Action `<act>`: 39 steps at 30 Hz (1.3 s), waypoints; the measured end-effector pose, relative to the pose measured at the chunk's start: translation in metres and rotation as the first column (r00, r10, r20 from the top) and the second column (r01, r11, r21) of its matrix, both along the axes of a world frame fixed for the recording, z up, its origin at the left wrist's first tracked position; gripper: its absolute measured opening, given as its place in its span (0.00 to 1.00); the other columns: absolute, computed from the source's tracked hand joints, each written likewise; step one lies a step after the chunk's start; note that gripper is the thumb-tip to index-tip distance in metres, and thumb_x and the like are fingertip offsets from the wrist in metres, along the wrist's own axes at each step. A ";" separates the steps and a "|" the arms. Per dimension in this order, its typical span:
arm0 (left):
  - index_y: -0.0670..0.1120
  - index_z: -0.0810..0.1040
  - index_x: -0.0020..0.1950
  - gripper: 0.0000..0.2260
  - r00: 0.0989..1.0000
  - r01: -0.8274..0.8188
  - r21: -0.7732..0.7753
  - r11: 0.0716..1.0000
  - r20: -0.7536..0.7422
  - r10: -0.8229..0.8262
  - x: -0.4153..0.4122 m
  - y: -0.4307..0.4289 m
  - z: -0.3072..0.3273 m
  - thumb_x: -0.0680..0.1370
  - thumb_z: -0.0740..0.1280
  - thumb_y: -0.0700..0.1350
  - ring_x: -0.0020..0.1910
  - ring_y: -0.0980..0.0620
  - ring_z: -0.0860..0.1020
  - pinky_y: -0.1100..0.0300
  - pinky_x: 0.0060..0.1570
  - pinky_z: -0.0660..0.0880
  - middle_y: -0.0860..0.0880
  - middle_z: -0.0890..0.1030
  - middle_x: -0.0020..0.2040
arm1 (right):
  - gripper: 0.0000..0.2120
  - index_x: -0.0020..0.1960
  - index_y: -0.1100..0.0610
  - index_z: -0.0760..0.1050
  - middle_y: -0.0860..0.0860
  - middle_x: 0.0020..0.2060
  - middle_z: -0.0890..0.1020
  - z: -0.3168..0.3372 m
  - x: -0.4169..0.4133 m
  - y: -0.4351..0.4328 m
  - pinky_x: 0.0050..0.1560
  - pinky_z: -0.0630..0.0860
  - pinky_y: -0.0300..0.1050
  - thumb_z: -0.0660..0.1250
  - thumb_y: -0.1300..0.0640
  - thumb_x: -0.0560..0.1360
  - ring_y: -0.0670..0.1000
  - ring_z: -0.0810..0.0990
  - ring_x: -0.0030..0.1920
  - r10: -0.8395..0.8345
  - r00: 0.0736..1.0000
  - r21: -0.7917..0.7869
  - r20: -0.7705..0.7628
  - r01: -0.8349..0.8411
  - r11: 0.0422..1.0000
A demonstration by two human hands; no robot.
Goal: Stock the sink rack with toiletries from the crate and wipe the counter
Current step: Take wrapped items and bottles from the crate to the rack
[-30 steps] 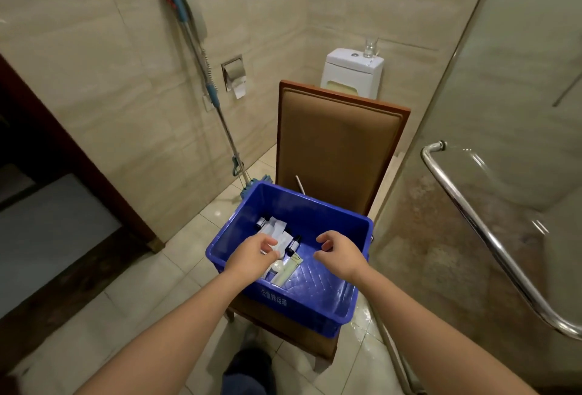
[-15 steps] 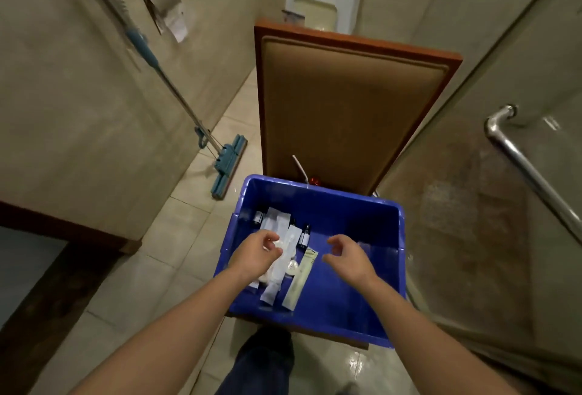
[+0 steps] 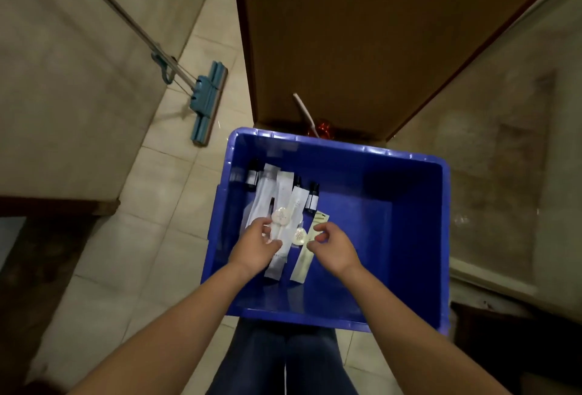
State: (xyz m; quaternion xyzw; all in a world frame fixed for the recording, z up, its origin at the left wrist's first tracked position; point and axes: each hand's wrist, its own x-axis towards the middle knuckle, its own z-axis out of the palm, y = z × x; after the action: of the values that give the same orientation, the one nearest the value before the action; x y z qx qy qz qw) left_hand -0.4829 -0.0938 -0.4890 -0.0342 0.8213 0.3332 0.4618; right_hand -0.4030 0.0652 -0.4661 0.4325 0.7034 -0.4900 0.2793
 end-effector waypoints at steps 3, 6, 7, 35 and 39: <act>0.48 0.66 0.71 0.25 0.999 -0.033 0.021 0.999 -0.022 0.033 -0.001 0.001 -0.020 0.76 0.69 0.42 0.60 0.51 0.74 0.52 0.60 0.74 0.50 0.72 0.64 | 0.18 0.66 0.55 0.70 0.50 0.53 0.77 -0.025 -0.011 -0.006 0.41 0.73 0.41 0.67 0.57 0.76 0.50 0.77 0.47 -0.047 0.999 -0.043 0.019 0.048 0.998; 0.47 0.65 0.72 0.25 0.997 -0.064 0.021 0.998 -0.039 0.065 -0.006 0.006 -0.040 0.77 0.68 0.40 0.64 0.50 0.72 0.54 0.62 0.72 0.49 0.72 0.67 | 0.20 0.67 0.55 0.68 0.51 0.55 0.76 -0.045 -0.025 -0.007 0.47 0.73 0.44 0.66 0.56 0.77 0.49 0.77 0.47 -0.089 0.995 -0.083 0.040 0.092 0.992; 0.47 0.65 0.72 0.25 0.996 -0.081 0.020 0.997 -0.044 0.081 -0.007 0.008 -0.045 0.77 0.67 0.39 0.65 0.51 0.72 0.56 0.63 0.71 0.49 0.71 0.67 | 0.21 0.68 0.55 0.67 0.51 0.55 0.77 -0.051 -0.029 -0.006 0.49 0.73 0.44 0.66 0.56 0.77 0.50 0.77 0.48 -0.096 0.994 -0.093 0.045 0.100 0.991; 0.46 0.77 0.59 0.12 0.995 -0.095 0.004 0.995 0.028 0.095 -0.008 0.034 -0.086 0.82 0.56 0.46 0.52 0.51 0.77 0.56 0.52 0.74 0.48 0.80 0.55 | 0.04 0.46 0.55 0.74 0.51 0.40 0.79 -0.104 -0.052 0.000 0.42 0.81 0.49 0.69 0.57 0.76 0.51 0.78 0.41 -0.174 0.980 -0.214 0.099 0.192 0.958; 0.46 0.79 0.57 0.10 0.997 -0.082 0.016 0.996 -0.003 0.082 -0.007 0.034 -0.080 0.80 0.60 0.43 0.50 0.54 0.78 0.59 0.50 0.75 0.50 0.80 0.55 | 0.05 0.49 0.55 0.73 0.50 0.42 0.79 -0.096 -0.052 0.000 0.35 0.73 0.43 0.69 0.56 0.76 0.49 0.77 0.39 -0.144 0.986 -0.216 0.081 0.159 0.963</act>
State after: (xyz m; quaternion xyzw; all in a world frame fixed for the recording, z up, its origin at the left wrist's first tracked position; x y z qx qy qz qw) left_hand -0.4899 -0.0597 -0.5691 -0.0639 0.8175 0.3583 0.4464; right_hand -0.4545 0.0656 -0.5617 0.4668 0.5998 -0.5712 0.3101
